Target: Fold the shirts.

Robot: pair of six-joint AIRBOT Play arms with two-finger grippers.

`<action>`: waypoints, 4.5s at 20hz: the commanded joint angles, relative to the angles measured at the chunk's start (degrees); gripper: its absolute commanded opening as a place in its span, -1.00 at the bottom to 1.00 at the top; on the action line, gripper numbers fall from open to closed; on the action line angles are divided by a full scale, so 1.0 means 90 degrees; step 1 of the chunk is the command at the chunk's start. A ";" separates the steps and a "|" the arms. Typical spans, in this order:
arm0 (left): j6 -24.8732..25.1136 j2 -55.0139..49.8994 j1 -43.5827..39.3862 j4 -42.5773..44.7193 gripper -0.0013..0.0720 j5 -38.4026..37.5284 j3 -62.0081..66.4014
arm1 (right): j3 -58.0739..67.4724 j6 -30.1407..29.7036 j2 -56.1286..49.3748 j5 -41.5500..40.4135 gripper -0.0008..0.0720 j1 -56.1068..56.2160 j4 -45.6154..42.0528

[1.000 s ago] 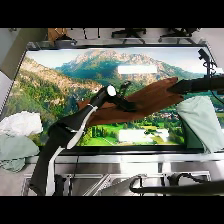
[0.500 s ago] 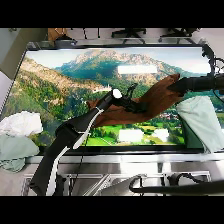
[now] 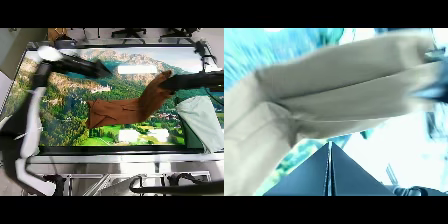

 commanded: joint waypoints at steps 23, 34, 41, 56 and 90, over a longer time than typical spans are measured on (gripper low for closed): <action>0.0935 0.3837 0.3092 -0.0061 -0.92 -0.0291 -0.1603 | -0.0117 0.1999 -0.1596 -0.1307 0.92 0.0882 -0.2997; 0.0935 0.3840 0.3094 -0.0053 -0.92 -0.0311 -0.1603 | -0.0393 0.0850 -0.3281 -0.1671 0.92 0.1634 -0.1110; 0.0933 0.3837 0.3094 -0.0049 -0.92 -0.0308 -0.1610 | -0.0172 -0.0083 -0.2834 -0.1455 -0.93 0.1651 0.0194; 0.0954 0.3021 0.3092 -0.0240 -0.92 -0.1022 -0.1615 | 0.0267 0.2795 0.0835 -0.0916 -0.93 -0.3971 -0.0967; 0.1472 0.4779 0.0386 0.0401 -0.92 0.0141 -0.5285 | -0.2871 0.2926 0.1054 -0.2781 -0.92 0.0981 -0.3832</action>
